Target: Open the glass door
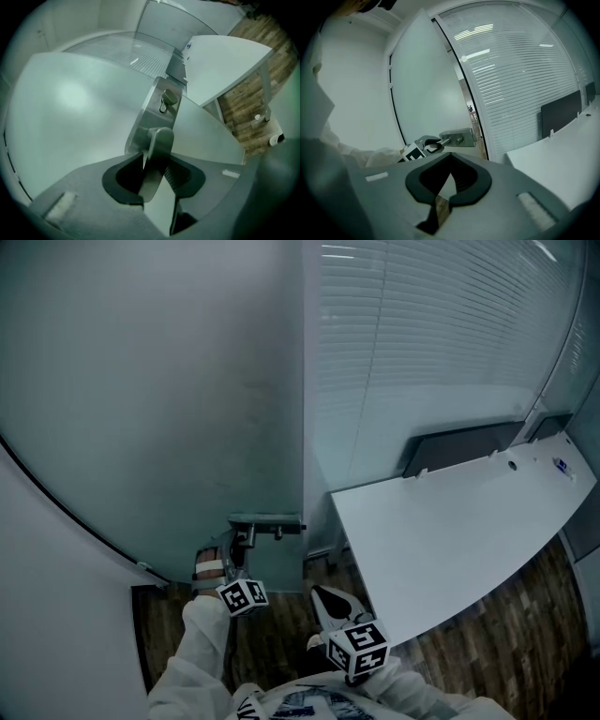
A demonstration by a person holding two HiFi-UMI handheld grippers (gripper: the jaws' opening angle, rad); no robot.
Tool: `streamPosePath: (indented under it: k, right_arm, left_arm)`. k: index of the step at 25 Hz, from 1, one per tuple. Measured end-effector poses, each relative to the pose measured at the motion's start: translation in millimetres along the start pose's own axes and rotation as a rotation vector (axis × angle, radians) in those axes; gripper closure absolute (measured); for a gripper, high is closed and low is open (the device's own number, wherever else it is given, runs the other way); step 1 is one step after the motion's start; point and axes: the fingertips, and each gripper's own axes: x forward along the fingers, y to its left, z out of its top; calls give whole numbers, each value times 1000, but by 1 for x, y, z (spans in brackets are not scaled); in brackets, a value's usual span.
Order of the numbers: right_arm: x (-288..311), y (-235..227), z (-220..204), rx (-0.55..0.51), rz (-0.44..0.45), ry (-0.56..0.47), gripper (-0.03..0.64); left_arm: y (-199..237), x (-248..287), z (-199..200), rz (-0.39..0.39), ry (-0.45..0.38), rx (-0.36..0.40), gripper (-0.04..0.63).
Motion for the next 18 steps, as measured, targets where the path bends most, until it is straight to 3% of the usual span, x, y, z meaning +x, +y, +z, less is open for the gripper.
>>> streamPosePath:
  k: [11,15,18]
  right_arm:
    - [-37,26,-24,9,-20,-23,614]
    - [-53,32,-31,13,-37,-34,614]
    - [-77,44,-47,10,-48,-41,614]
  left_arm:
    - [-15,-31,-8,0,-28,88,469]
    - [-15,-46,-16,0,10,115,462]
    - [-18,-82,-21,28,24,88,452]
